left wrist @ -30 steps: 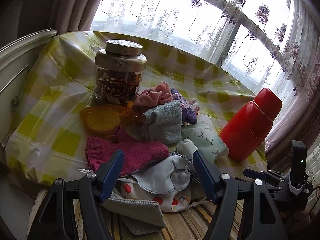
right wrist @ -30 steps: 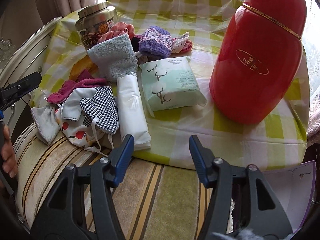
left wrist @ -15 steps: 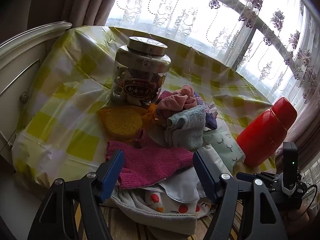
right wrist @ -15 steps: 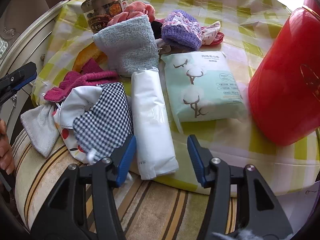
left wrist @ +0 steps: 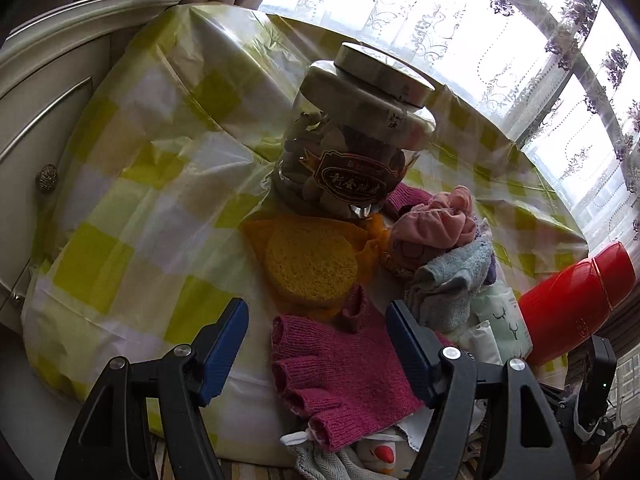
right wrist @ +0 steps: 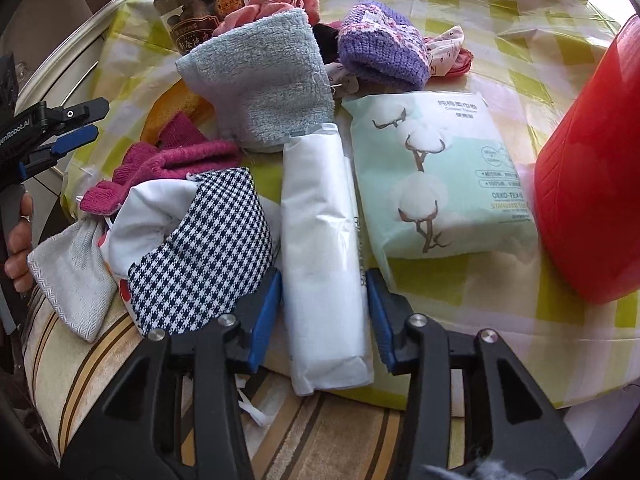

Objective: Organize soft objects
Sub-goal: 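Grasp the orange mesh sponge bag with the left gripper while the right gripper grasps the white roll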

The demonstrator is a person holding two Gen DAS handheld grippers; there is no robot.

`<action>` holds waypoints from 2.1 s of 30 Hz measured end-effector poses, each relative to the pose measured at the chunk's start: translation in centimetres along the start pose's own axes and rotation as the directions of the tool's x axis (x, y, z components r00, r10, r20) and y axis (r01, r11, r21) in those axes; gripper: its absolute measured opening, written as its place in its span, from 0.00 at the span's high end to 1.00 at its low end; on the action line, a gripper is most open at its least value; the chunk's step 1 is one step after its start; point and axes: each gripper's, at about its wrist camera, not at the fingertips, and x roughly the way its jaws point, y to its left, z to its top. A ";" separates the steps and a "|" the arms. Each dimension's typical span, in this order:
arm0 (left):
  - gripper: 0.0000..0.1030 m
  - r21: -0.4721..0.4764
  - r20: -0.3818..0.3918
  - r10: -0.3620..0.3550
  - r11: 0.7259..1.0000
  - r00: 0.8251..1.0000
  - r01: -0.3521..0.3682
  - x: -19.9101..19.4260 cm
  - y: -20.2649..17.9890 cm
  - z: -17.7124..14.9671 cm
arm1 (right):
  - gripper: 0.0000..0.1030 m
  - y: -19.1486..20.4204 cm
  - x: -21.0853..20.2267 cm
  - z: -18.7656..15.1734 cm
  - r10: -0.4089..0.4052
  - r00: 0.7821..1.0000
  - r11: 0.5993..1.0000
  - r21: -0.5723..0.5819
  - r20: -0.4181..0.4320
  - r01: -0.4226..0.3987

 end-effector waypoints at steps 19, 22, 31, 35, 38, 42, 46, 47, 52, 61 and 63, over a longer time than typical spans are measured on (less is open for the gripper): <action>0.15 0.113 -0.196 0.109 0.990 0.975 -0.088 10.6 -1.9 3.4 | 0.56 0.2 0.0 0.0 -0.032 0.998 0.999 0.010 0.049 0.032; 0.21 0.168 -0.160 0.143 0.979 0.977 -0.116 10.8 -2.4 3.2 | 0.57 0.4 -0.2 -0.3 -0.031 0.998 1.000 0.004 0.053 0.031; 0.21 0.135 -0.083 0.139 0.983 0.987 -0.127 8.7 -1.5 2.1 | 0.57 0.3 -1.6 -1.7 -0.028 0.997 1.000 0.006 0.070 0.027; 0.21 0.113 -0.018 0.155 0.982 0.988 -0.152 6.5 -0.7 1.6 | 0.57 0.6 -2.7 -2.3 -0.035 0.996 0.999 0.003 0.088 0.035; 0.21 0.099 0.031 0.158 0.982 0.987 -0.160 4.8 -0.4 1.2 | 0.57 0.9 -3.5 -2.5 -0.043 0.994 0.999 0.002 0.103 0.044; 0.21 0.088 0.098 0.156 0.982 0.983 -0.165 2.2 -0.6 0.7 | 0.57 1.1 -4.8 -3.0 -0.051 0.991 0.999 0.009 0.125 0.050; 0.21 0.064 0.160 0.161 0.983 0.974 -0.173 -0.4 -1.0 -0.4 | 0.57 1.2 -6.0 -3.4 -0.056 0.988 0.998 0.016 0.142 0.054; 0.21 0.058 0.176 0.158 0.984 0.972 -0.171 -1.2 -1.1 -0.7 | 0.57 1.1 -6.3 -3.5 -0.056 0.988 0.998 0.017 0.147 0.054; 0.21 0.072 0.244 0.125 0.987 0.962 -0.147 -3.6 -2.8 -2.1 | 0.57 0.4 -7.6 -4.0 -0.059 0.984 0.998 0.033 0.171 0.054; 0.21 0.167 0.273 0.008 0.984 0.962 -0.056 -6.0 -7.8 -4.1 | 0.57 -1.1 -10.7 -6.4 -0.078 0.975 0.995 0.078 0.210 0.062; 0.21 0.188 0.266 -0.015 0.981 0.964 -0.037 -6.2 -9.0 -4.6 | 0.57 -1.7 -11.4 -7.1 -0.083 0.972 0.994 0.092 0.219 0.064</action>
